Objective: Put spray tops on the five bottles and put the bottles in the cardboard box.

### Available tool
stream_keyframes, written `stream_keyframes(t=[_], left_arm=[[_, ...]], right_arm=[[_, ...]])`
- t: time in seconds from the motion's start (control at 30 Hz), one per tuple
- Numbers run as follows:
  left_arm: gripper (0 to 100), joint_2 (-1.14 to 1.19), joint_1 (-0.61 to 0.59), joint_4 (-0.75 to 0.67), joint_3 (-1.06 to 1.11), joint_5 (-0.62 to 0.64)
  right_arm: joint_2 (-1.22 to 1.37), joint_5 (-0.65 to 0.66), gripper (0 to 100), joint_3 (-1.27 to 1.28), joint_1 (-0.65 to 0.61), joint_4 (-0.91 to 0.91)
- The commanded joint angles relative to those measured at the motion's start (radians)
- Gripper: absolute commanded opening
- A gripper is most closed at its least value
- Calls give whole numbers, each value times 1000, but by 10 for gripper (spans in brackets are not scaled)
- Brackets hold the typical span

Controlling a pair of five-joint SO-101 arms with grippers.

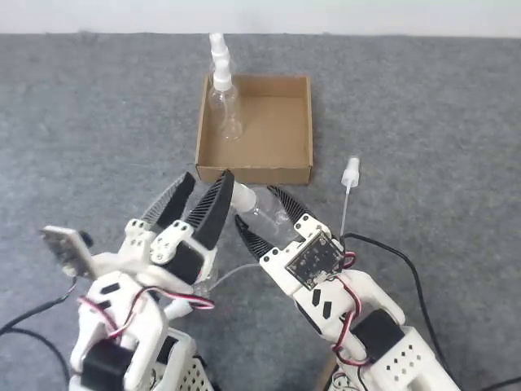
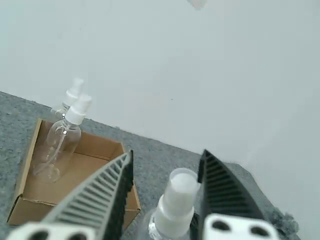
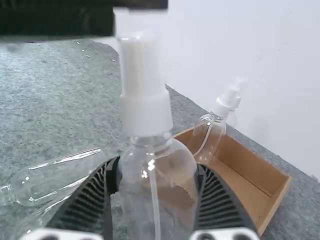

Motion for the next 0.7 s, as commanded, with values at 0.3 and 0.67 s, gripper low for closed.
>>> stream_keyframes(t=[0.3,0.67], left_arm=[[18,-15,80,-86,38,-63],[19,-17,57,-64,-48,-63]], right_arm=[[-21,12,7,-20,4,-21],[-12,12,7,-20,7,-27]])
